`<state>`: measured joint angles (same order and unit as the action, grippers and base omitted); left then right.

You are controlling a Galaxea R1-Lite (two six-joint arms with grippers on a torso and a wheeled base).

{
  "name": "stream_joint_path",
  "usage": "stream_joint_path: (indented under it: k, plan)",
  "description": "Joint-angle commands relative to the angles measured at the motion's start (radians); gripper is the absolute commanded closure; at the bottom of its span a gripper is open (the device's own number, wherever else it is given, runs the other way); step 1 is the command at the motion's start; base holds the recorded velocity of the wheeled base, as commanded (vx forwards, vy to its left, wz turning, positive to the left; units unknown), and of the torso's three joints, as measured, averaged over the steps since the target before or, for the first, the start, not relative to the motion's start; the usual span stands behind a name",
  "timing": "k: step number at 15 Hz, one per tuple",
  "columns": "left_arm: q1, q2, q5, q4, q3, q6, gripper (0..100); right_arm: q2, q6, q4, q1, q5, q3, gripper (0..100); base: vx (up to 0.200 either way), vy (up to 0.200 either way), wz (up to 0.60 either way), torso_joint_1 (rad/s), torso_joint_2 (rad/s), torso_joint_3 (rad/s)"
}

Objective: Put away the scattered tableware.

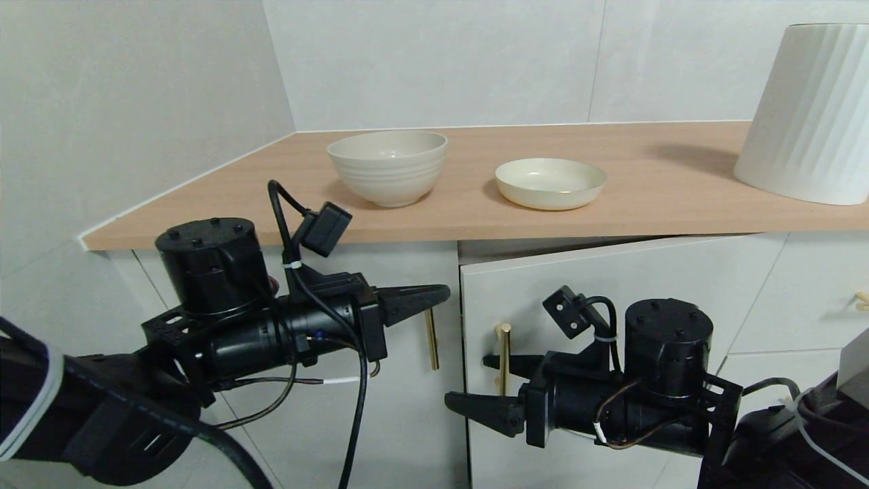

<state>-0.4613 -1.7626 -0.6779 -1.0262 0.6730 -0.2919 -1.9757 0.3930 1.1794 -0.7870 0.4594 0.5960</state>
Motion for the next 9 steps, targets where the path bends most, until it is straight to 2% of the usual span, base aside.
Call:
stream_joint_path:
  k: [1,9]
  plan:
    - [-0.004,-0.080,0.004,-0.009,0.027,-0.003,100,-0.009,0.000,-0.001,-0.001,-0.002,-0.001,0,0.000,0.000,0.00,0.000,0.00,0.000]
    - [-0.004,-0.132,0.035,-0.009,0.103,-0.003,100,-0.011,0.001,-0.001,-0.011,-0.001,-0.004,0,0.000,0.000,0.00,0.000,0.00,0.000]
